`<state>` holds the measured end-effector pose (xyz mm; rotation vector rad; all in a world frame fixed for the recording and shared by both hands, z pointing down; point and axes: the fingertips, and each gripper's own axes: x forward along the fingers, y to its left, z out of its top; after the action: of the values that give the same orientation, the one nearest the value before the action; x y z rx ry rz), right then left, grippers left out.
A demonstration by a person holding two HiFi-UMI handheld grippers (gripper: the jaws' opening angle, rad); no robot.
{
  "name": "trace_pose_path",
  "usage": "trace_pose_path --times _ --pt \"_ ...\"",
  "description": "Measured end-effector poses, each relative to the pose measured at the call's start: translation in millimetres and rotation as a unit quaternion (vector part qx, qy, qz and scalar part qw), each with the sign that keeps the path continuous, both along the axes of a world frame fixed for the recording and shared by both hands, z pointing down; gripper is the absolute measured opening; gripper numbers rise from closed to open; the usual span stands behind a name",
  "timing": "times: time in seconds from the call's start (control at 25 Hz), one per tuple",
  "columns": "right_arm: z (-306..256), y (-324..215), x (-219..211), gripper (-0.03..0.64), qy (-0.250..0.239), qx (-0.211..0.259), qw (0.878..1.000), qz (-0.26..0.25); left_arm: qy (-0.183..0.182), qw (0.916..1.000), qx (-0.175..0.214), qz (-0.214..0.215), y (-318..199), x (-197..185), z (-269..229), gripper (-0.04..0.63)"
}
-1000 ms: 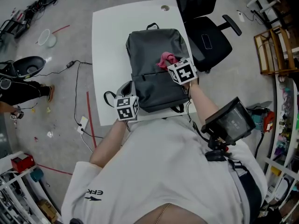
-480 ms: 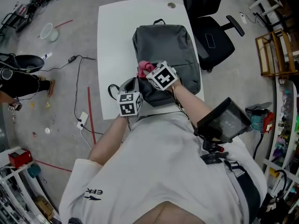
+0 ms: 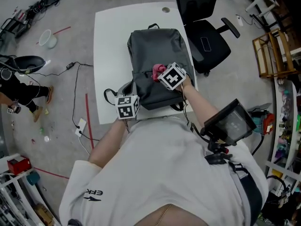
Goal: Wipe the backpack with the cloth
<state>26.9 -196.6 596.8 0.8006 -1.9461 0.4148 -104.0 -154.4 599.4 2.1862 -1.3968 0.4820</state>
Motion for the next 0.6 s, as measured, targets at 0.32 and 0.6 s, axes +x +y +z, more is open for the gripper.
trace_pose_path --times 0.32,0.6 --pt "-14.0 -5.7 91.3 0.129 0.048 -0.011 0.998 0.048 -0.006 0.9997 -0.002 -0.025 0.6 -0.7 -1.5 0.003" --pt "-18.1 2.2 99.3 0.129 0.035 -0.008 0.998 0.057 -0.015 0.9989 0.000 -0.044 10.0 -4.3 -2.2 0.003"
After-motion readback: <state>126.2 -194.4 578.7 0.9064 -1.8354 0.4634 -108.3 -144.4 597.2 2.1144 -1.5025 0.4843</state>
